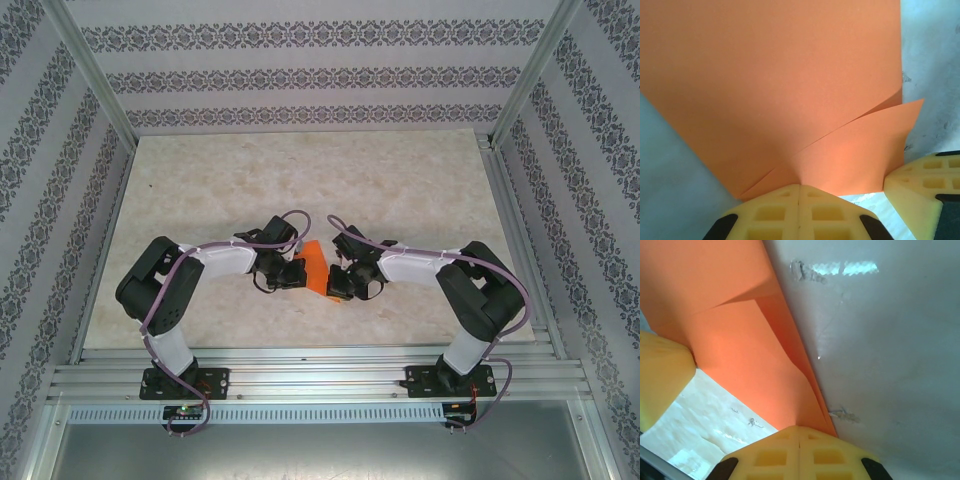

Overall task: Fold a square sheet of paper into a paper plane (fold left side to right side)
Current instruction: Third fold the triangle at the center of the table.

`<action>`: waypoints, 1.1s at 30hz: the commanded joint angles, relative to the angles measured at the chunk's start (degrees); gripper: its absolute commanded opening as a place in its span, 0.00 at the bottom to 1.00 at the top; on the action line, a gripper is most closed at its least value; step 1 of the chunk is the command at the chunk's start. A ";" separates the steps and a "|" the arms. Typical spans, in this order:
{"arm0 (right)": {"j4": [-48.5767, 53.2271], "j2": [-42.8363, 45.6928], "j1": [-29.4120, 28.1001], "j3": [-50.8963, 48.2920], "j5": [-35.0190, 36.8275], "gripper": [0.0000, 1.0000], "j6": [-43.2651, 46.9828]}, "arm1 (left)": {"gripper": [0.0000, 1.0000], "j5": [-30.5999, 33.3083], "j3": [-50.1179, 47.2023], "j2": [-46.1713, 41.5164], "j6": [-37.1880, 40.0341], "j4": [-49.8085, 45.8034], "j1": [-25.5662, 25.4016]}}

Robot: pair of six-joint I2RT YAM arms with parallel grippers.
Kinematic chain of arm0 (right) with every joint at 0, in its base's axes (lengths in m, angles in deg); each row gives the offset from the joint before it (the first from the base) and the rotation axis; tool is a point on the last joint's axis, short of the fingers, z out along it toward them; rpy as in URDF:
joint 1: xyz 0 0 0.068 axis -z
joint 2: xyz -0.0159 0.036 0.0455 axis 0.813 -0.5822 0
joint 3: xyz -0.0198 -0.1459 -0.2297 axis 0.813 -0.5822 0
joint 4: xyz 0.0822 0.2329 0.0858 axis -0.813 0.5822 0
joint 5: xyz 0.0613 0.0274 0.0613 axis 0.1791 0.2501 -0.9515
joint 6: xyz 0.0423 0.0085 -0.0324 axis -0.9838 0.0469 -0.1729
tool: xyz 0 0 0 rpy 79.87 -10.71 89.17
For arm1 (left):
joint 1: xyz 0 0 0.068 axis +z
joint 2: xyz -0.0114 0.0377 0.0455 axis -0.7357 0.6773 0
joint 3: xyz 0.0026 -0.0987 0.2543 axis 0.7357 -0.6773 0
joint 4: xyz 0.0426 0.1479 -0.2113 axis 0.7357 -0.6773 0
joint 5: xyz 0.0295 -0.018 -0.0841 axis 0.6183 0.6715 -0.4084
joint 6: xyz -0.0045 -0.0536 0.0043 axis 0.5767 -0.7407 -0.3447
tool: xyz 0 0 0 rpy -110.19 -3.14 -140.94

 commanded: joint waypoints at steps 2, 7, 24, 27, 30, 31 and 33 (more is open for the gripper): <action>13.56 0.68 -0.12 -1.85 6.23 0.02 3.70 | 0.02 9.28 -1.57 4.10 1.11 -0.71 0.22; 15.51 5.59 0.04 1.72 6.87 0.02 4.06 | 0.02 9.01 -1.57 3.90 1.23 -0.63 0.21; 8.34 -1.46 -4.15 5.54 3.69 0.03 0.85 | 0.02 9.33 -1.63 3.12 1.44 -0.89 0.21; 8.81 -1.06 -3.01 3.91 3.62 0.03 1.36 | 0.02 9.76 -1.56 3.18 1.59 -1.15 0.19; 9.60 -0.15 -2.13 2.02 2.99 0.03 1.81 | 0.02 10.07 -1.45 3.38 1.71 -1.42 0.28; 9.75 0.18 -1.74 1.21 2.55 0.03 2.07 | 0.02 10.12 -1.32 3.46 1.73 -1.54 0.31; 9.59 1.05 -0.87 -0.74 1.68 0.03 2.19 | 0.02 10.20 -1.28 3.44 1.78 -1.64 0.26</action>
